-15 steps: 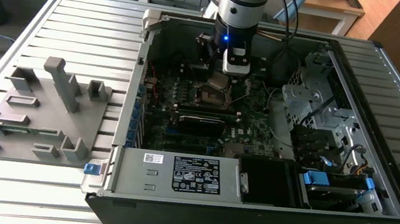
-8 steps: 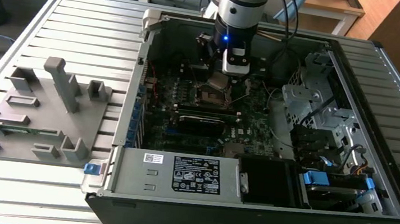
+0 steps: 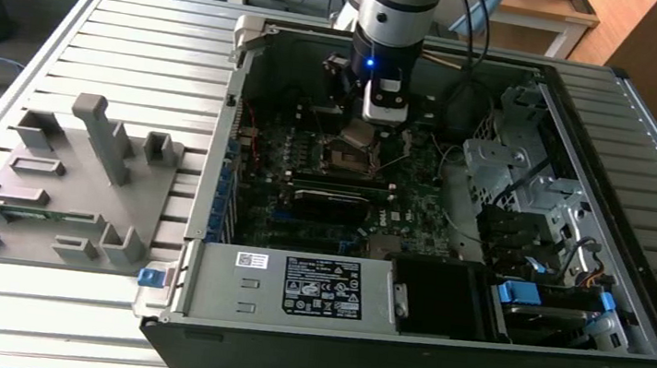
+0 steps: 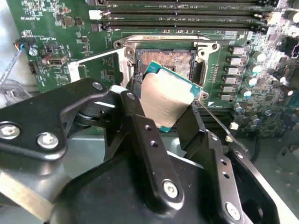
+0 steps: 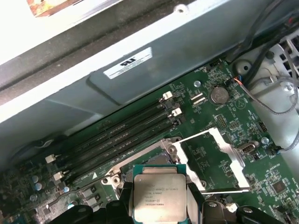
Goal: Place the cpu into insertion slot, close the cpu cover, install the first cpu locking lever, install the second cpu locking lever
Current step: 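Place the cpu into insertion slot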
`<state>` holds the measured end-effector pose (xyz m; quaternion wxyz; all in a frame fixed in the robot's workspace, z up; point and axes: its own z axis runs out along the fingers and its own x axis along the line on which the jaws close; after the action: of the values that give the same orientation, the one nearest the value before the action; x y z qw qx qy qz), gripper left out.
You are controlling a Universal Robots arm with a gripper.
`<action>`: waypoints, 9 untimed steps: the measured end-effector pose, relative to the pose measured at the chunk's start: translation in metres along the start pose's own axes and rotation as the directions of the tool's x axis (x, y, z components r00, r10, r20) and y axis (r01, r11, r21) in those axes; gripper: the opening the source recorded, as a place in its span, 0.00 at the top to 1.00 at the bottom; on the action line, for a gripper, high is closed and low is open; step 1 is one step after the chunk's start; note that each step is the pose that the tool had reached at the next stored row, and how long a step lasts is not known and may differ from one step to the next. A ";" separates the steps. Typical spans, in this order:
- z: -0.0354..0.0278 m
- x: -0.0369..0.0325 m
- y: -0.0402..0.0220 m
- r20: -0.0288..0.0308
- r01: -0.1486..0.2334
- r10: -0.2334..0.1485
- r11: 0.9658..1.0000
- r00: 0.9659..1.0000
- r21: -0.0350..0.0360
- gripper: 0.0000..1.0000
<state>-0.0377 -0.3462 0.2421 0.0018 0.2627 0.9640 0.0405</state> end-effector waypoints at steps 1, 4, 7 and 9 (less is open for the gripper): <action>0.0002 0.0000 0.0000 0.001 -0.014 0.014 1.000 1.000 0.000 0.46; 0.0007 0.0000 -0.0001 0.005 -0.063 0.063 0.998 0.998 -0.001 0.46; 0.0013 0.0000 -0.0001 0.009 -0.115 0.115 0.993 0.993 -0.002 0.46; 0.0016 -0.0001 -0.0001 0.012 -0.150 0.150 0.989 0.989 -0.003 0.46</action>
<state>-0.0377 -0.3462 0.2405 0.0049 0.3347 0.9414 0.0402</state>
